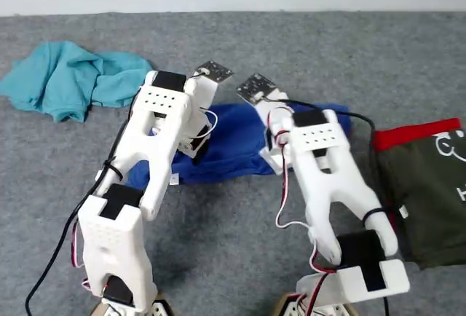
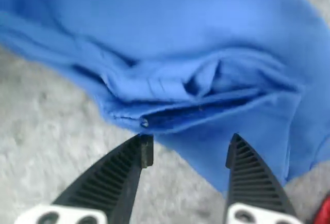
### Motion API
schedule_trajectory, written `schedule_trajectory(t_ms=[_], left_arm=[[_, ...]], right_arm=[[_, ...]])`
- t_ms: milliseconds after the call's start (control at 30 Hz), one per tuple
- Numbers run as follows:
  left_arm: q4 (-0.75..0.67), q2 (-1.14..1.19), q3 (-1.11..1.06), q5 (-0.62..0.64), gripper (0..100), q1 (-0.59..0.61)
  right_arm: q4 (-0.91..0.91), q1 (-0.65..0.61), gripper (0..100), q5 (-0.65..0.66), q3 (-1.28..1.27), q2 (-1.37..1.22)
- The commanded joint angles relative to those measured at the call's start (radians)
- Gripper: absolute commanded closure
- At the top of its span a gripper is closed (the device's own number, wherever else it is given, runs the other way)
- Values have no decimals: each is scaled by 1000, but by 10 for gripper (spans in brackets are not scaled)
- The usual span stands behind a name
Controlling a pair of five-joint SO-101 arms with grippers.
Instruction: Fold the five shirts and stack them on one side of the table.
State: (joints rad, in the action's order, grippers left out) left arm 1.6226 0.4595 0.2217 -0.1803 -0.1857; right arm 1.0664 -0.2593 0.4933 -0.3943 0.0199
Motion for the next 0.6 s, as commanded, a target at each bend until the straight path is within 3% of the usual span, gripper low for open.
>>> schedule_trajectory(t_ms=[0,233,567], left_arm=[[-6,-5,1,-8,877,-5],[2,-5,-1,-11,877,-5],[2,-5,-1,-9,877,-5]], right_arm=[[-79,-28,761,-38,5,38],[-229,-33,761,-55,8,-122],[-251,-56,761,-52,11,-199]])
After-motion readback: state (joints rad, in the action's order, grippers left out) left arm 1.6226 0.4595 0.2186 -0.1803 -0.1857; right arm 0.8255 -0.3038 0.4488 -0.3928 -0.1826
